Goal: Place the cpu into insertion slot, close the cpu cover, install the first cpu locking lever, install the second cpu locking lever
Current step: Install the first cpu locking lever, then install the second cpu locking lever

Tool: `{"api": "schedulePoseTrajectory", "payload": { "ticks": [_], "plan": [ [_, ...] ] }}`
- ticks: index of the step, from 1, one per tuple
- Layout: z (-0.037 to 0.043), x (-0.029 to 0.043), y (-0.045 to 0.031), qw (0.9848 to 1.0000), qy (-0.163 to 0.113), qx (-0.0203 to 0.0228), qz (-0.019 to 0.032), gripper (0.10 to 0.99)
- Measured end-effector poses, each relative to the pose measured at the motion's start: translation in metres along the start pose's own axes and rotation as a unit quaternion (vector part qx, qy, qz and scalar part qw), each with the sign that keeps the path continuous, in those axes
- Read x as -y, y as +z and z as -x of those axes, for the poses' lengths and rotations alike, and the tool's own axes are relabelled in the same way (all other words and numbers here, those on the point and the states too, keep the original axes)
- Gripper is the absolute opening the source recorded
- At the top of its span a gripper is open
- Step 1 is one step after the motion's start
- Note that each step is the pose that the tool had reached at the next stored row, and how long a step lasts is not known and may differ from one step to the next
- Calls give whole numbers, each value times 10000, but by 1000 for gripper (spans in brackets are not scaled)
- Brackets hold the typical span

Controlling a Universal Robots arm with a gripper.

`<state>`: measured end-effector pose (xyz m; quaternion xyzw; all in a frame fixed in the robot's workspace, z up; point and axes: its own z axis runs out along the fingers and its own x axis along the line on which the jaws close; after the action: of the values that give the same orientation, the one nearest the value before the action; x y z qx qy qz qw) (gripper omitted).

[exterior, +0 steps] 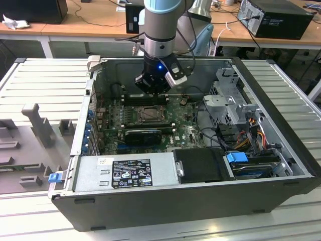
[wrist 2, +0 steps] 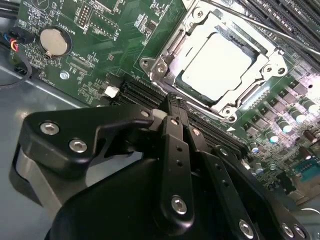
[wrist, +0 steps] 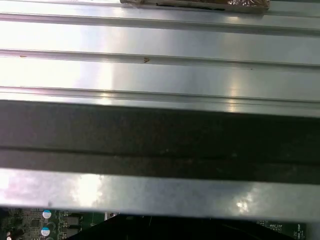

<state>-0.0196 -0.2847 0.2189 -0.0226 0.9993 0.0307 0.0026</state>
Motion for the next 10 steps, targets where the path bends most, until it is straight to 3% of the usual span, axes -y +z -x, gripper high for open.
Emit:
{"api": "schedulePoseTrajectory", "payload": {
  "ticks": [8,10],
  "plan": [
    [-1,24,-2,10000,-1,-1,0,106],
    [-3,61,-4,10000,-1,-1,-1,106]
  ]
}}
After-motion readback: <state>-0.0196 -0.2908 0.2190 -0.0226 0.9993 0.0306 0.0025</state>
